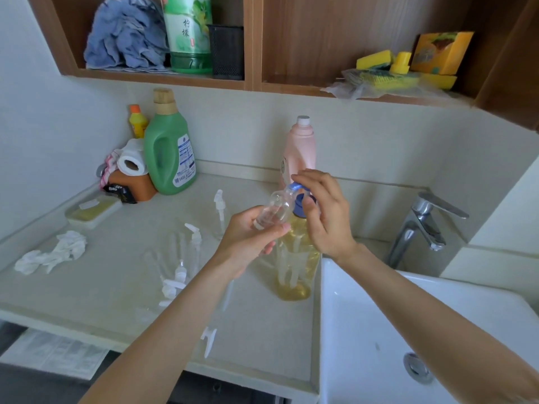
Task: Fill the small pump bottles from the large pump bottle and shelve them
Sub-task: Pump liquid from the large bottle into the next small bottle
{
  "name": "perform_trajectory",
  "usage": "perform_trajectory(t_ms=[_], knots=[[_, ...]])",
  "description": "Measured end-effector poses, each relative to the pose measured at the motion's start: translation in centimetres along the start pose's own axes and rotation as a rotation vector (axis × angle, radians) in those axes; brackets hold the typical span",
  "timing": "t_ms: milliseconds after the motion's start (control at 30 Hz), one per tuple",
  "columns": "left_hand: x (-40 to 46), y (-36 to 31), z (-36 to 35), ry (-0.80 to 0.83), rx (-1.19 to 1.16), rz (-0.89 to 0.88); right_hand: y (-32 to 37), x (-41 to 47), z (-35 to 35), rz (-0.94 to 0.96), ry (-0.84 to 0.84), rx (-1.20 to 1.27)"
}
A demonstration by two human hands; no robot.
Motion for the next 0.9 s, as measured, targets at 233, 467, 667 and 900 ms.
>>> perform_trajectory(t_ms=[233,467,667,900], knots=[[0.0,1.5,0.9,-0.031,0.046,-0.041,0.0,-1.1,-1.1,-0.097,-0.145,0.078],[-0.3,0.7,0.8,-0.034,0.039,-0.038,0.2,-0.2,-0.4,-0.036,-0.065,-0.029],[-0.5,-0.5,0.3,-0.018,-0.006,-0.061,0.3,1.5,1.0,-0.014,0.012,-0.033],[-0.9,-0.3,0.8,-0.007,-0.026,-0.091,0.6,-0.4,0.0,-0.055,-0.105,0.016]])
Point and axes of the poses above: each hand's wrist, its own x-axis towards the middle knuckle, its own z-axis out of the back of the hand, y = z × x, the point moved 3 cm from there along x, towards the middle knuckle, and after that the axes turned 10 degrees about -x, right-handed, at the moved point
